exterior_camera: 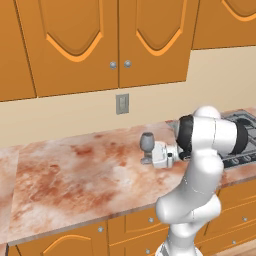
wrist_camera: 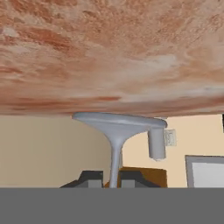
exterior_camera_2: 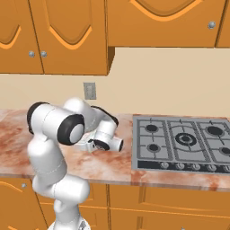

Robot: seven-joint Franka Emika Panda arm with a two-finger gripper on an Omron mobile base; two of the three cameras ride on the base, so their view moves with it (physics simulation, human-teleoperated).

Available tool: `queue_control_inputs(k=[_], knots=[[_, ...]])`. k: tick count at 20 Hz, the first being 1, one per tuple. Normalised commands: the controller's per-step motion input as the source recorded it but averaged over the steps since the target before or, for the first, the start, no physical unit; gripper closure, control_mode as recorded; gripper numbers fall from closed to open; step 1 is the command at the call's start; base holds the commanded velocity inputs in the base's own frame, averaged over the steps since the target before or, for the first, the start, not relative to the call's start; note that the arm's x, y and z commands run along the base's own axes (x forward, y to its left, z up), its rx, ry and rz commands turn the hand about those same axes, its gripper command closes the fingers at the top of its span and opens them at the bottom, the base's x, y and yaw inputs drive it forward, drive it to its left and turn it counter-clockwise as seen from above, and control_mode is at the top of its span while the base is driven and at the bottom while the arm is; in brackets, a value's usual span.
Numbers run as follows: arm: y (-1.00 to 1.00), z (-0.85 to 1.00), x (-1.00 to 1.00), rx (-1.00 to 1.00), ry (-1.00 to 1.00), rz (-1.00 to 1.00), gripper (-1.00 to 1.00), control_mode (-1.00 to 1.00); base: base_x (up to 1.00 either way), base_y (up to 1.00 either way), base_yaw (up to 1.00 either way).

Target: Retrieve the wine glasses from the counter and place one next to each plate.

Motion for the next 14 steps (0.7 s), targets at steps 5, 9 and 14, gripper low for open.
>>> queue_control_inputs(k=[5, 9, 14], knots=[[0.0, 1.0, -0.46, 0.0, -0.2, -0.03, 1.0, -1.0, 0.0, 0.0, 0.0], [0.0, 1.0, -0.68, 0.0, -0.26, 0.0, 1.0, -1.0, 0.0, 0.0, 0.0], [-0.26, 0.94, -0.98, 0.0, -0.1, -0.17, 1.0, -1.0, 0.0, 0.0, 0.0]])
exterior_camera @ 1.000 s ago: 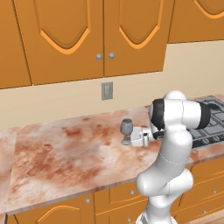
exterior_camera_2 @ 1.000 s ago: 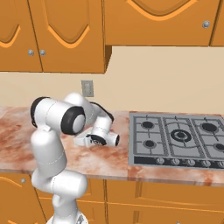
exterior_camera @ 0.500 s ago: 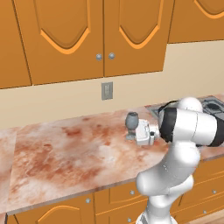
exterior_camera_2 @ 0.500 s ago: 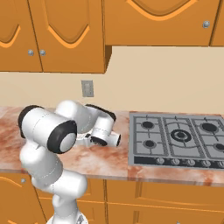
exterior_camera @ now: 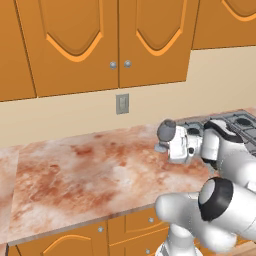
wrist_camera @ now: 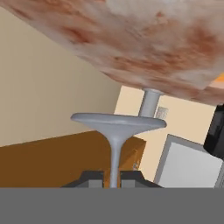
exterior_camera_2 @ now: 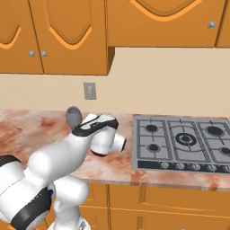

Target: Retrieve the wine glasses from the counter and place one next to each plate.

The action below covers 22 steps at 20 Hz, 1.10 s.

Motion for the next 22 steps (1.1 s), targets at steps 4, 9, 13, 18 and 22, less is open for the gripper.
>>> queue_control_inputs(k=[4, 9, 13, 18, 22], knots=[[-0.06, 0.85, -1.0, 0.0, -0.01, -0.23, 1.0, -1.0, 0.0, 0.0, 0.0], [0.0, 0.78, -0.72, -0.02, 0.0, -0.18, 1.0, -1.0, 0.0, 0.0, 0.0], [-0.01, 0.06, -0.52, 0.0, -0.01, 0.0, 1.0, -1.0, 0.0, 0.0, 0.0], [-0.05, 0.45, -0.81, 0.0, -0.01, 0.0, 1.0, -1.0, 0.0, 0.0, 0.0], [-0.02, 0.69, -0.88, 0.0, 0.0, 0.0, 1.0, -1.0, 0.0, 0.0, 0.0]])
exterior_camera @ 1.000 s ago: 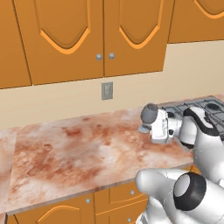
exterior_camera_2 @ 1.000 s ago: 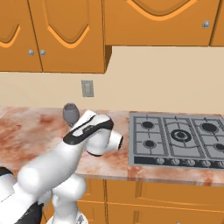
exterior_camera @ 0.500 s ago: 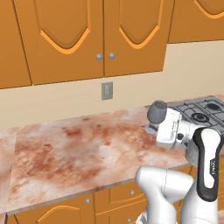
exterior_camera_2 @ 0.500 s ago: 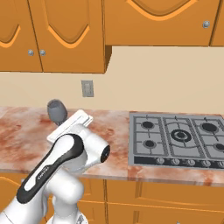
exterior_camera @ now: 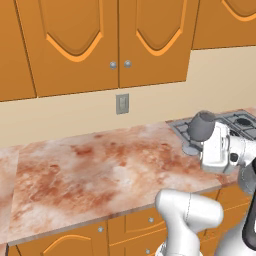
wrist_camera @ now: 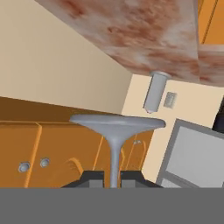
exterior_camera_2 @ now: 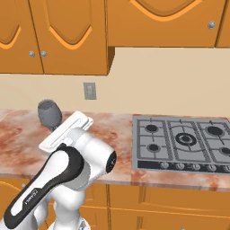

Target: Retrieve the wine glasses from the counter and place one next to each plate.

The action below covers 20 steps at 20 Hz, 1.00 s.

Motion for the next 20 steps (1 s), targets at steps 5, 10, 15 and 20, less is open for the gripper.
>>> queue_control_inputs(k=[5, 10, 15, 20], knots=[[0.0, 0.11, -0.19, 0.0, 0.0, 0.0, 1.0, 1.0, -0.73, -0.01, -0.04], [0.0, 0.0, 0.0, 0.0, 0.0, 0.0, 1.0, 1.0, -0.96, -0.58, -0.37], [0.0, 0.0, 0.0, 0.0, 0.0, 0.0, 1.0, 1.0, -0.86, -0.73, -0.52], [0.0, 0.0, 0.0, 0.0, 0.0, 0.0, 1.0, 1.0, -0.26, -0.06, -0.89]])
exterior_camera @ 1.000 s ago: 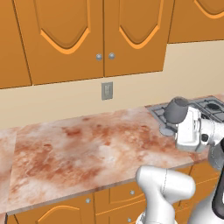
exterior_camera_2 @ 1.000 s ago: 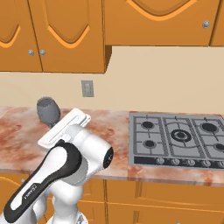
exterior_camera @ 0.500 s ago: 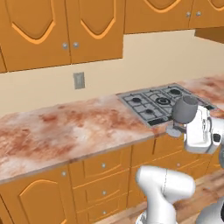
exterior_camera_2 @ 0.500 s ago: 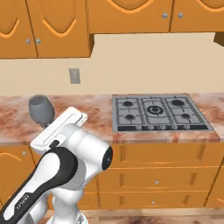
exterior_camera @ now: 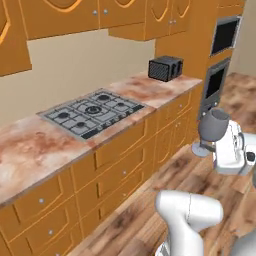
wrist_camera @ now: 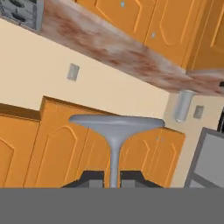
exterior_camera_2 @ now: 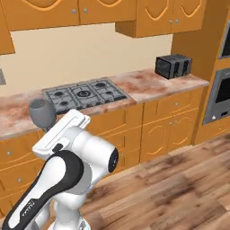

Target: Retrieve the wine glasses from the counter and place one next to each plate.

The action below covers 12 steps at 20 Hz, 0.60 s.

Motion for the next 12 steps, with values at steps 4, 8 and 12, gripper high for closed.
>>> queue_control_inputs(k=[4, 8, 12], knots=[[0.0, 0.0, 0.0, 0.0, 0.0, 0.0, 1.0, 1.0, 0.0, 0.0, -1.0], [0.0, 0.0, 0.0, 0.0, 0.0, 0.0, 1.0, 1.0, 0.0, 0.0, -1.0], [0.0, 0.0, 0.0, 0.0, 0.0, 0.0, 1.0, 1.0, 0.0, 0.0, -0.99]])
